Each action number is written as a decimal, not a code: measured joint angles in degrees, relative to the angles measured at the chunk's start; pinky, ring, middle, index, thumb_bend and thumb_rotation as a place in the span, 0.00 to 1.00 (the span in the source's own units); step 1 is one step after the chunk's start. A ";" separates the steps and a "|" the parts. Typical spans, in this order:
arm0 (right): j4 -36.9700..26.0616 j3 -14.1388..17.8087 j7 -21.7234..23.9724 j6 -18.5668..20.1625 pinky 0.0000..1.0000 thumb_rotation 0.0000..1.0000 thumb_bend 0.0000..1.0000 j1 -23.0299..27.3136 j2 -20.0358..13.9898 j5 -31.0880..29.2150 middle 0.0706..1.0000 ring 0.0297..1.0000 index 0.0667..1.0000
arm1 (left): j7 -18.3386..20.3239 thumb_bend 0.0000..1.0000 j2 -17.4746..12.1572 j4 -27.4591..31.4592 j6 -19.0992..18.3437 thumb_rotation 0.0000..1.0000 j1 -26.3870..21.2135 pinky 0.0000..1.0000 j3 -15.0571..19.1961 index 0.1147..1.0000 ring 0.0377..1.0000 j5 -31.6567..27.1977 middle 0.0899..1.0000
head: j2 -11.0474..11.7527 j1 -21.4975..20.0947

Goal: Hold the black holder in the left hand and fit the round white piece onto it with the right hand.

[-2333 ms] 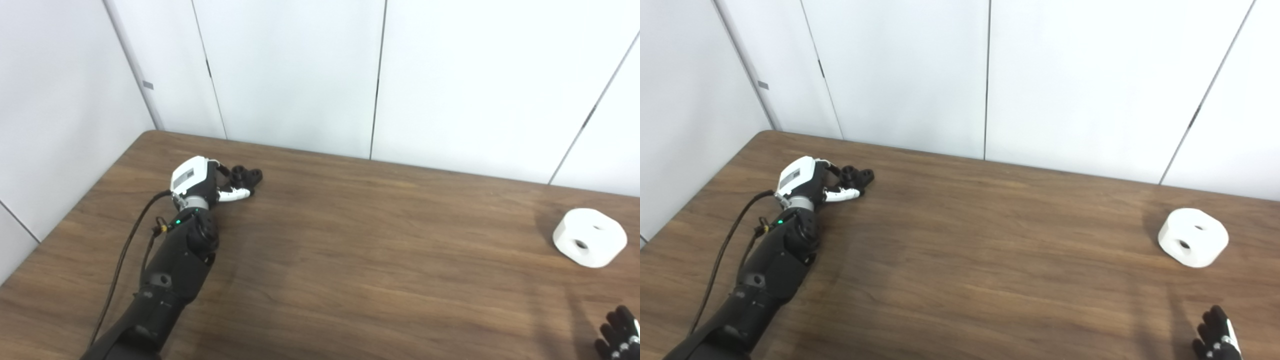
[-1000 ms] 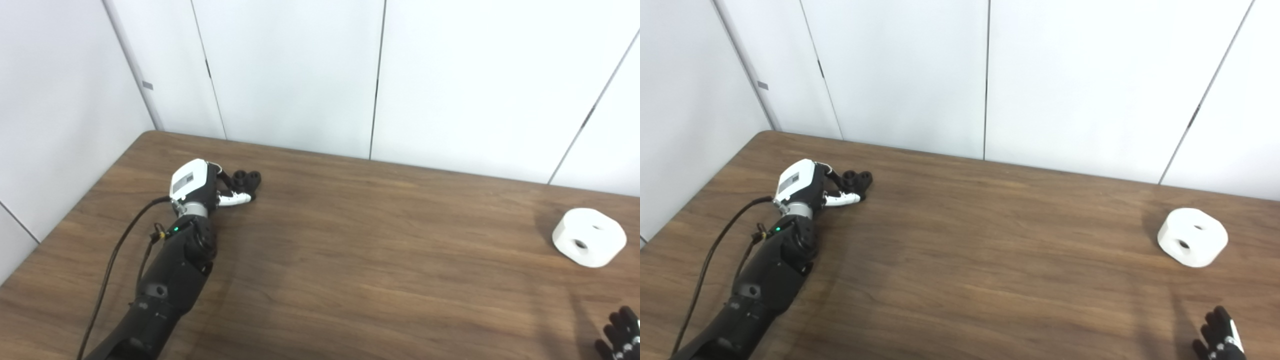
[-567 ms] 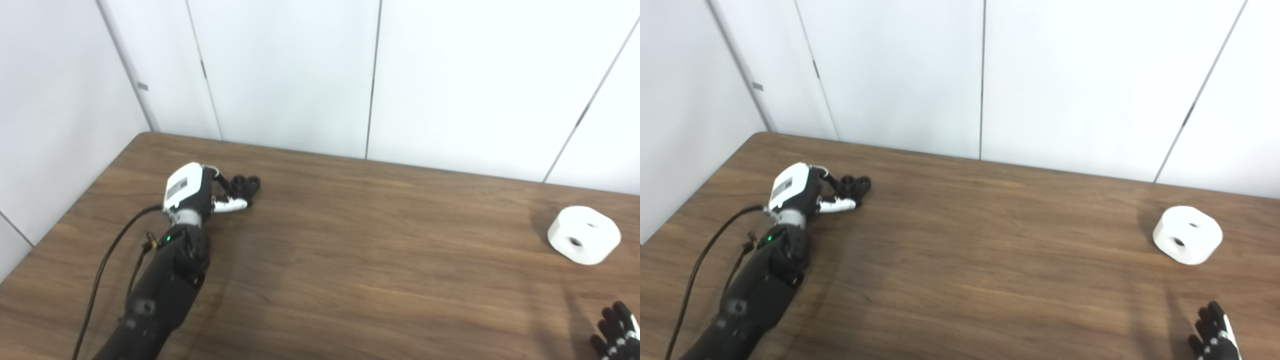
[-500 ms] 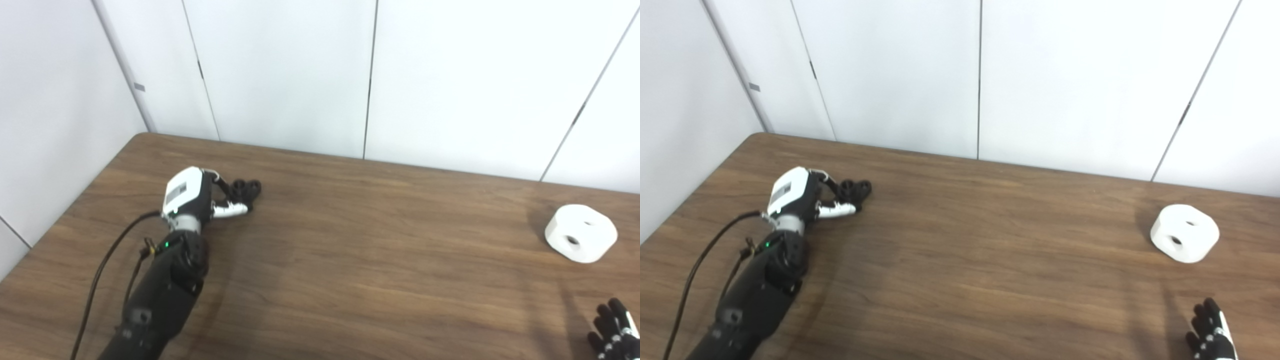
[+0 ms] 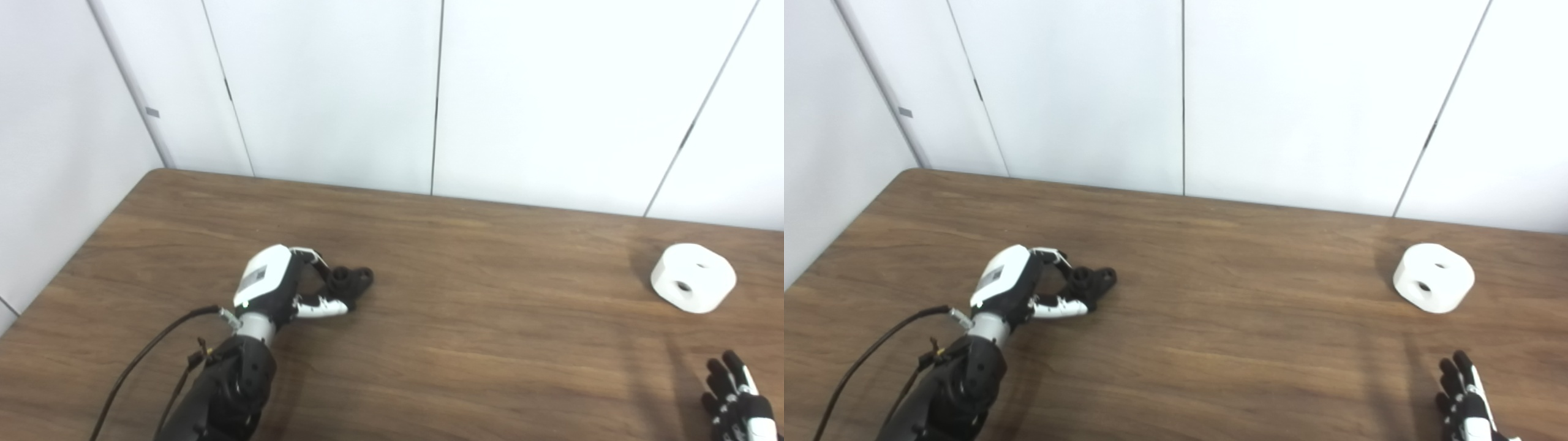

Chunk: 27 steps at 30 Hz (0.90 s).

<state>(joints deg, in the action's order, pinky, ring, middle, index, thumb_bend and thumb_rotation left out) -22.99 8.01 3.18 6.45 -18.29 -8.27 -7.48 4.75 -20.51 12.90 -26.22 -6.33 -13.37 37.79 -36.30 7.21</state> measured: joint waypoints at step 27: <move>-6.63 -3.87 -2.58 5.57 1.00 1.00 0.56 -1.59 0.47 4.63 0.95 1.00 0.96 | 11.25 0.51 3.56 14.09 8.90 0.06 11.75 0.91 -9.11 0.42 0.96 0.72 0.85 | -5.45 -9.67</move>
<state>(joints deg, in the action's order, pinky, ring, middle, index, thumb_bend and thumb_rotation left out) -29.61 4.14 0.60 12.01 -19.87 -7.80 -2.85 16.00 -16.95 26.99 -17.32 5.42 -22.48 38.50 -41.75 -2.46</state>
